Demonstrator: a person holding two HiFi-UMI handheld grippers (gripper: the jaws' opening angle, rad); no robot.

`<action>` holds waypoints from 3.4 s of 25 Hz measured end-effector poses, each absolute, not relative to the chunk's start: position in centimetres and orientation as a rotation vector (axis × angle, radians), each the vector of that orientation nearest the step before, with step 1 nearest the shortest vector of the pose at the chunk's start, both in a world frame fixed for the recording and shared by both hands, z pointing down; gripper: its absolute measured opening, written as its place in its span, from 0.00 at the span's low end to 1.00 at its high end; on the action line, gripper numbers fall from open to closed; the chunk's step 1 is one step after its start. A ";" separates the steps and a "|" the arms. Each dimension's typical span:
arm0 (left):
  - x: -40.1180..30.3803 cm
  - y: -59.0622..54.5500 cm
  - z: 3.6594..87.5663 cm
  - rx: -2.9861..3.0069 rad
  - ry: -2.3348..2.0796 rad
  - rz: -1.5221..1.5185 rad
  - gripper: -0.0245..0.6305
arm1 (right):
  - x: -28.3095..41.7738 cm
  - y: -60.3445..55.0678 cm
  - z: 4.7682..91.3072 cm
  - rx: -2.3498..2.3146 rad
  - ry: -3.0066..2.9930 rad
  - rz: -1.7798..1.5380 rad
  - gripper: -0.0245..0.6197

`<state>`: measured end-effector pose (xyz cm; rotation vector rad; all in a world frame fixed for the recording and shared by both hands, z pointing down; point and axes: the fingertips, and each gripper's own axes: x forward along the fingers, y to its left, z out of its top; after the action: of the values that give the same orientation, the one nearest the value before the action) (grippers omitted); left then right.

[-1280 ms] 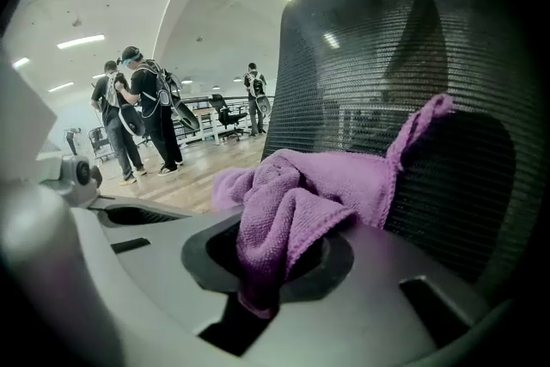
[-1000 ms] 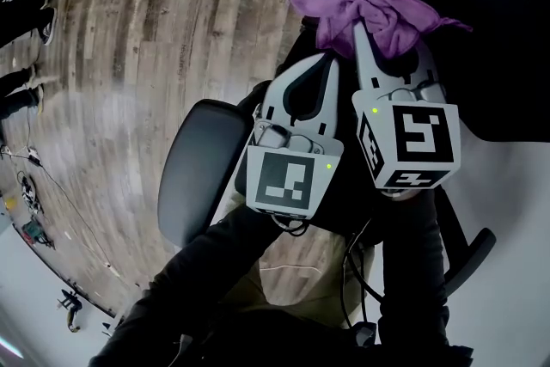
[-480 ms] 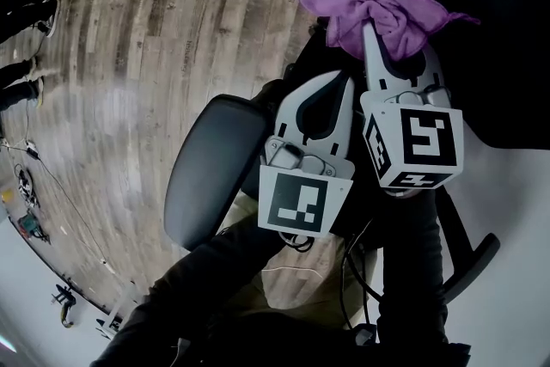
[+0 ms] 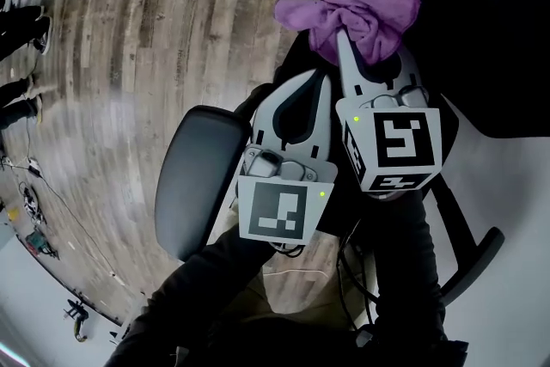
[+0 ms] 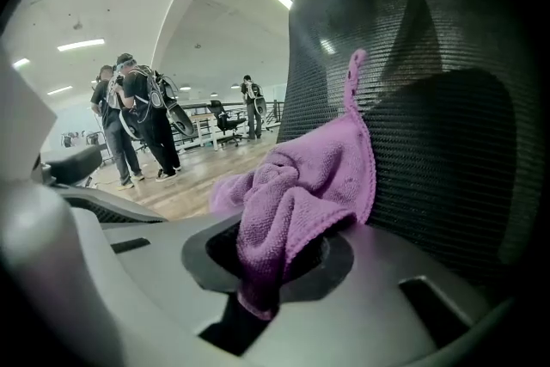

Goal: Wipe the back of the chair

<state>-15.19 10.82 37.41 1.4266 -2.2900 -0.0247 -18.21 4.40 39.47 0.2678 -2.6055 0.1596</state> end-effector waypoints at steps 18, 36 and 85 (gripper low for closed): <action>-13.4 7.5 36.7 1.508 -2.269 -0.008 0.03 | -12.8 1.0 39.3 0.432 -2.622 0.194 0.14; -7.7 0.2 37.7 1.690 -2.110 0.066 0.03 | -4.6 -3.5 40.0 0.590 -2.587 0.240 0.14; 11.8 -12.4 40.7 2.065 -1.725 0.224 0.04 | 15.4 -13.0 41.0 1.060 -2.402 0.369 0.14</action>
<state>11.82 -12.39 40.71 2.0647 -1.7253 0.2244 15.37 -13.04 41.02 1.0595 -2.4024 0.3695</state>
